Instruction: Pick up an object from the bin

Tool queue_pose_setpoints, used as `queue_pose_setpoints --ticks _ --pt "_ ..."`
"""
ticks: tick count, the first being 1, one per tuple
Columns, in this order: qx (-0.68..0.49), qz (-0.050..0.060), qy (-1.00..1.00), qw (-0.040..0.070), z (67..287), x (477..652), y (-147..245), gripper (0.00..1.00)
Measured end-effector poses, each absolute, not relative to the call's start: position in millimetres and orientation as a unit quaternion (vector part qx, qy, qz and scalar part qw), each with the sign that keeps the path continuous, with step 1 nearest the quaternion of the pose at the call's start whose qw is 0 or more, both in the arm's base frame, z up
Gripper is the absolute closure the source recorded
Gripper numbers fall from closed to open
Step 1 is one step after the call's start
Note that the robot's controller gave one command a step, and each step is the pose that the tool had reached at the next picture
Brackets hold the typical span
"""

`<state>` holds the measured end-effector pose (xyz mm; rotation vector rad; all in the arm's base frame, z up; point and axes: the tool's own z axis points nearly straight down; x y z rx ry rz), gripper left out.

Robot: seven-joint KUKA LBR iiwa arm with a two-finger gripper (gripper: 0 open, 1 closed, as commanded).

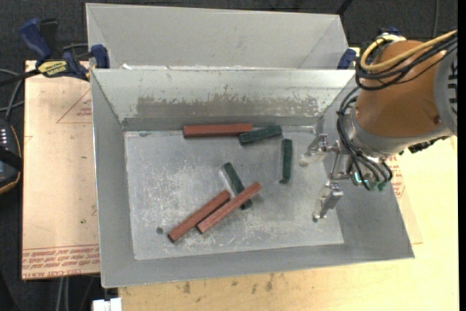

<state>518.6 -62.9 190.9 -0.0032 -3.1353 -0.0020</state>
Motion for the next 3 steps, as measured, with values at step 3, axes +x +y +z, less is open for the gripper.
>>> queue_pose_setpoints --ticks 3 --pt "0.063 0.000 -0.998 -0.003 129 591.4 -27 0.00"
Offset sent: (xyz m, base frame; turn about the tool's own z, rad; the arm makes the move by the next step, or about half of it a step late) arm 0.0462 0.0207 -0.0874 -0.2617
